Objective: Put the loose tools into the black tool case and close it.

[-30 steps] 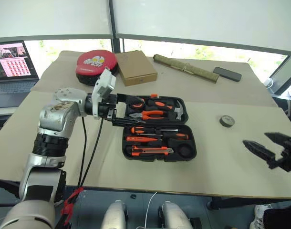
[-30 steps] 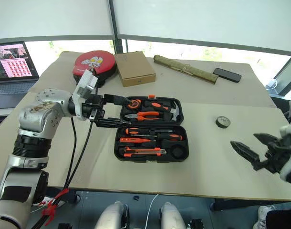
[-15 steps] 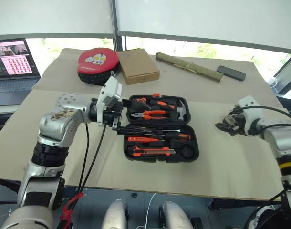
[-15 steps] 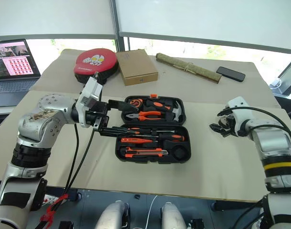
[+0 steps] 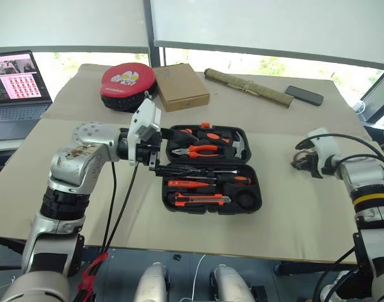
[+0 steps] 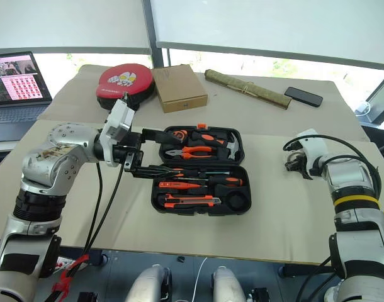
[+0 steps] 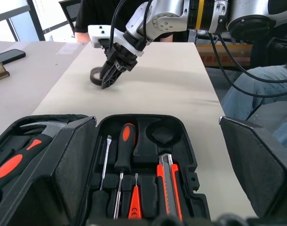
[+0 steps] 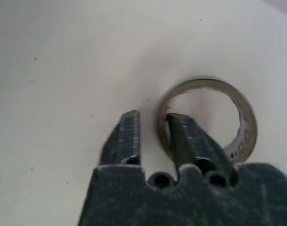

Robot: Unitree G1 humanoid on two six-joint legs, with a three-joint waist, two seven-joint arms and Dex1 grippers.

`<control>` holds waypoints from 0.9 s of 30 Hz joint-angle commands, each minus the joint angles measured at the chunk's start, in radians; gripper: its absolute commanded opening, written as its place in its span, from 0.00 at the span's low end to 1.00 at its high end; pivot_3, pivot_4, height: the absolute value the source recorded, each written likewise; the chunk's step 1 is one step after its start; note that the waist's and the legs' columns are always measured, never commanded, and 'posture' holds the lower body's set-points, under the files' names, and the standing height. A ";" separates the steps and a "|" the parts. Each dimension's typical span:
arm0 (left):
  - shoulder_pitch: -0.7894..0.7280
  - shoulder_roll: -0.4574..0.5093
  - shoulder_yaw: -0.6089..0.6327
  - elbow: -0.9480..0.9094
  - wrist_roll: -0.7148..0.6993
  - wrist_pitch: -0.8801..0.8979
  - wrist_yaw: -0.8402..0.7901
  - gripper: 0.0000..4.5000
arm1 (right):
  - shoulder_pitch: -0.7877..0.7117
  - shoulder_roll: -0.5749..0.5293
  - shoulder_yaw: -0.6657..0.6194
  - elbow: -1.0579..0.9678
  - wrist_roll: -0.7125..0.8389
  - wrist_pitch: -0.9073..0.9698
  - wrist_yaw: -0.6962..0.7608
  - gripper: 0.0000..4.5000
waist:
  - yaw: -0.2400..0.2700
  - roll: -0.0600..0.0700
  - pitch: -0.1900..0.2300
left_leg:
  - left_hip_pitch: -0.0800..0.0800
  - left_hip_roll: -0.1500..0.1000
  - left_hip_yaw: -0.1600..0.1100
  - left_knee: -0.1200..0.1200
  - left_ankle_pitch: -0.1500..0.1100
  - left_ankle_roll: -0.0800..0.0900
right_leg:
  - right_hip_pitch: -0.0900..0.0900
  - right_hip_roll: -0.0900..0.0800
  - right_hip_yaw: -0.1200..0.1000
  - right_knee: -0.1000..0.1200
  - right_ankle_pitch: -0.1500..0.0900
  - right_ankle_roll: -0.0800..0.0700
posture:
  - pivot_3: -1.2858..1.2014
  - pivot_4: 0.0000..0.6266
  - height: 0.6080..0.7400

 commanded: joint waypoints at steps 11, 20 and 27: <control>0.042 0.070 -0.055 -0.063 0.005 -0.038 -0.094 1.00 | 0.307 -0.184 -0.103 -0.953 0.374 0.257 0.406 0.00 | 0.000 0.005 0.003 | -0.002 0.001 0.000 0.000 0.000 0.000 | -0.003 0.001 0.000 0.002 0.000 0.000 | 0.52 0.24 1.00; 0.052 0.084 -0.102 -0.062 0.030 -0.083 -0.130 1.00 | 0.359 -0.179 0.064 -1.239 0.382 0.309 0.363 0.00 | 0.006 0.004 0.003 | -0.005 0.000 0.000 0.004 0.000 0.000 | -0.008 0.000 0.001 0.006 0.000 0.000 | 0.52 0.24 1.00; 0.042 0.086 -0.094 -0.055 0.031 -0.082 -0.126 1.00 | 0.362 -0.230 0.156 -1.200 0.243 0.228 0.352 0.00 | 0.009 0.003 0.003 | -0.006 0.000 0.000 0.004 0.000 0.000 | -0.010 0.000 0.001 0.007 0.000 0.000 | 0.52 0.24 1.00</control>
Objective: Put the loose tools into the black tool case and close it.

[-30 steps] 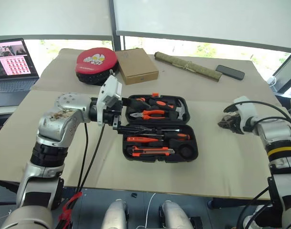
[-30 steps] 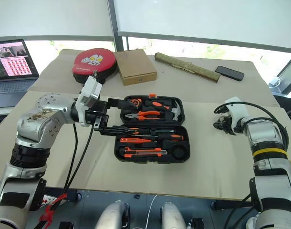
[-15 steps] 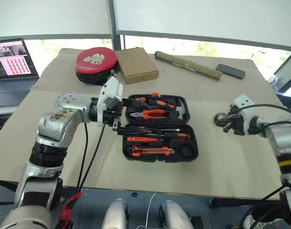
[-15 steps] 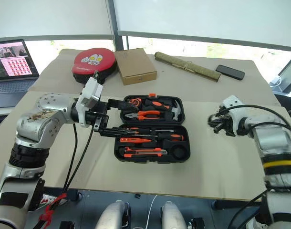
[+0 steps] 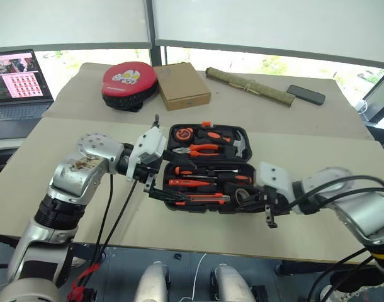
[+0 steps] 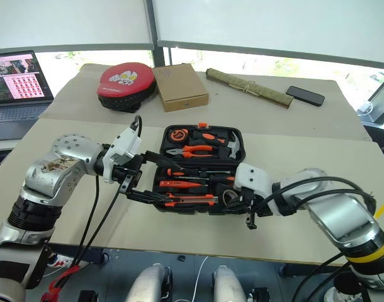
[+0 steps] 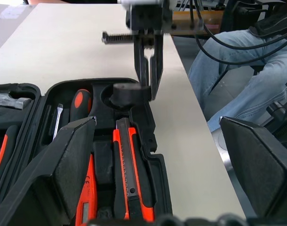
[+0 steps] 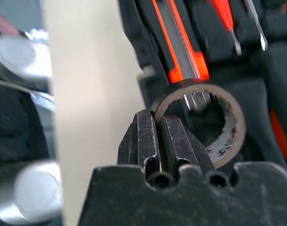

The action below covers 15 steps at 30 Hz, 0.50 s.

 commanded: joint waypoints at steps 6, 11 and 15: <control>-0.024 -0.001 0.013 -0.005 0.008 -0.030 0.007 1.00 | 0.033 -0.084 -0.007 -0.027 -0.057 -0.069 0.038 0.00 | 0.001 0.000 0.000 | 0.000 0.000 0.000 0.000 0.000 0.000 | 0.000 0.000 0.000 0.000 0.000 0.000 | 0.52 0.24 1.00; -0.033 -0.015 0.008 0.002 0.012 -0.034 0.017 1.00 | 0.025 -0.065 0.000 -0.017 -0.070 -0.079 0.027 0.22 | 0.004 0.000 0.000 | 0.000 0.000 0.000 0.000 0.000 0.000 | 0.000 0.000 0.000 0.000 0.000 0.000 | 0.52 0.24 1.00; -0.034 -0.016 0.010 0.007 0.015 -0.040 0.014 1.00 | 0.013 -0.054 -0.043 -0.057 -0.010 -0.027 0.046 0.52 | 0.005 0.000 0.000 | 0.000 0.000 0.000 0.000 0.000 0.000 | 0.000 0.000 0.000 0.000 0.000 0.000 | 0.52 0.24 1.00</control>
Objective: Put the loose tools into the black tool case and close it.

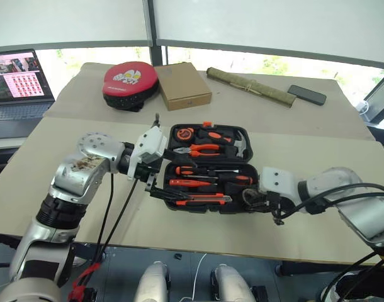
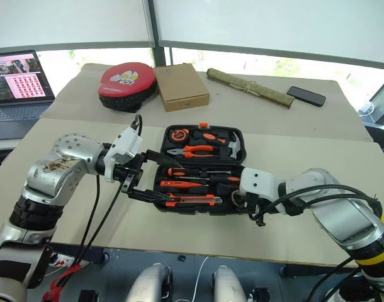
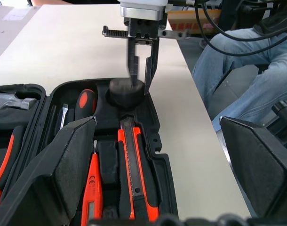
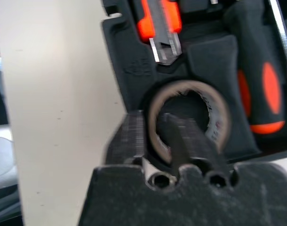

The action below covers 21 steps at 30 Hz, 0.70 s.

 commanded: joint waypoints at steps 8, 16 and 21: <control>-0.010 0.017 0.035 0.030 0.037 -0.037 0.052 1.00 | -0.046 0.028 -0.234 -0.049 0.190 0.170 -0.043 0.88 | 0.001 0.000 0.000 | 0.000 0.000 0.000 0.000 0.000 0.000 | 0.000 0.000 0.000 0.000 0.000 0.000 | 0.52 0.24 1.00; 0.081 0.104 0.130 0.279 0.174 -0.137 0.210 0.71 | -0.002 0.047 -0.348 0.289 0.114 0.072 -0.142 0.41 | -0.001 0.000 0.000 | 0.000 0.000 0.001 -0.001 0.000 0.000 | -0.001 0.000 0.000 0.000 0.000 0.000 | 0.52 0.24 1.00; 0.122 0.107 0.082 0.308 0.247 -0.191 0.230 0.34 | -0.056 0.117 -0.226 0.442 0.002 -0.072 -0.160 0.04 | -0.002 0.000 0.000 | 0.000 0.000 0.002 -0.001 0.000 0.000 | -0.001 0.000 0.001 0.000 0.000 0.000 | 0.52 0.24 1.00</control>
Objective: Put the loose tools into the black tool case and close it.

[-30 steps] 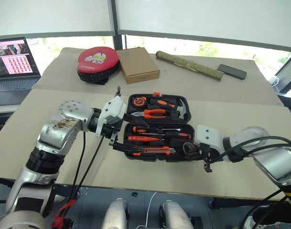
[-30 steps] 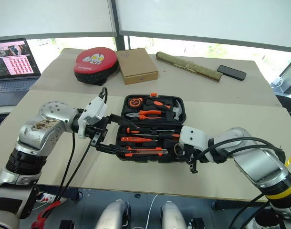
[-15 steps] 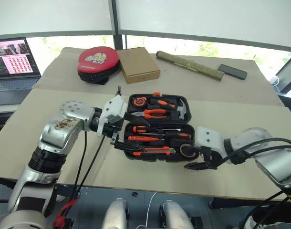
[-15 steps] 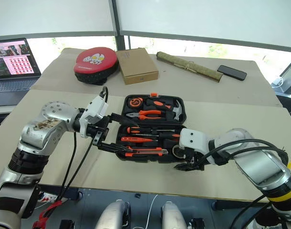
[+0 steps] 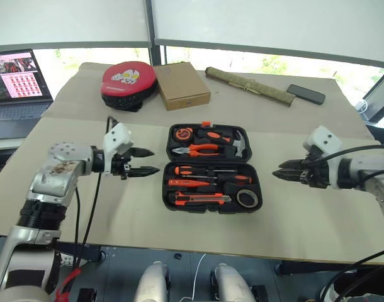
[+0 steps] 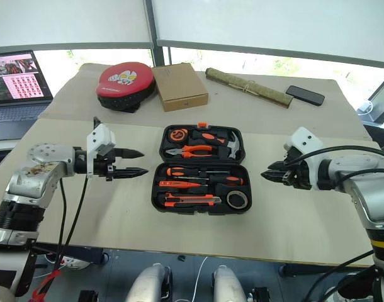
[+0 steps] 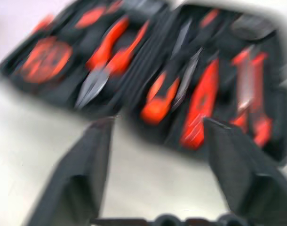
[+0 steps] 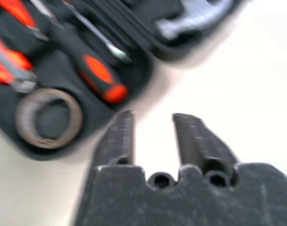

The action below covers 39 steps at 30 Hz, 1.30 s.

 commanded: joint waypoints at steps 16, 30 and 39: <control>-0.010 -0.111 -0.094 -0.082 0.034 -0.053 -0.079 0.02 | -0.084 0.073 0.170 0.011 -0.097 -0.155 0.151 0.00 | 0.009 0.000 0.000 | -0.002 0.000 0.001 -0.001 0.000 0.000 | -0.001 0.000 0.000 0.000 0.000 0.000 | 0.52 0.24 1.00; 0.093 -0.021 -0.088 -0.195 -0.015 0.009 -0.229 0.02 | 0.229 0.029 0.005 -0.323 -0.003 -0.001 0.103 0.00 | 0.014 0.000 0.000 | -0.002 0.000 0.000 0.000 0.000 0.000 | -0.001 0.000 -0.001 0.000 0.000 0.000 | 0.52 0.24 1.00; 0.015 0.024 -0.023 0.024 0.031 0.085 -0.124 0.07 | 0.331 0.001 -0.225 -0.278 0.025 0.054 0.027 0.13 | 0.013 0.000 0.000 | -0.001 0.000 0.000 0.001 0.000 0.000 | -0.001 0.000 -0.001 0.001 0.000 0.000 | 0.52 0.24 1.00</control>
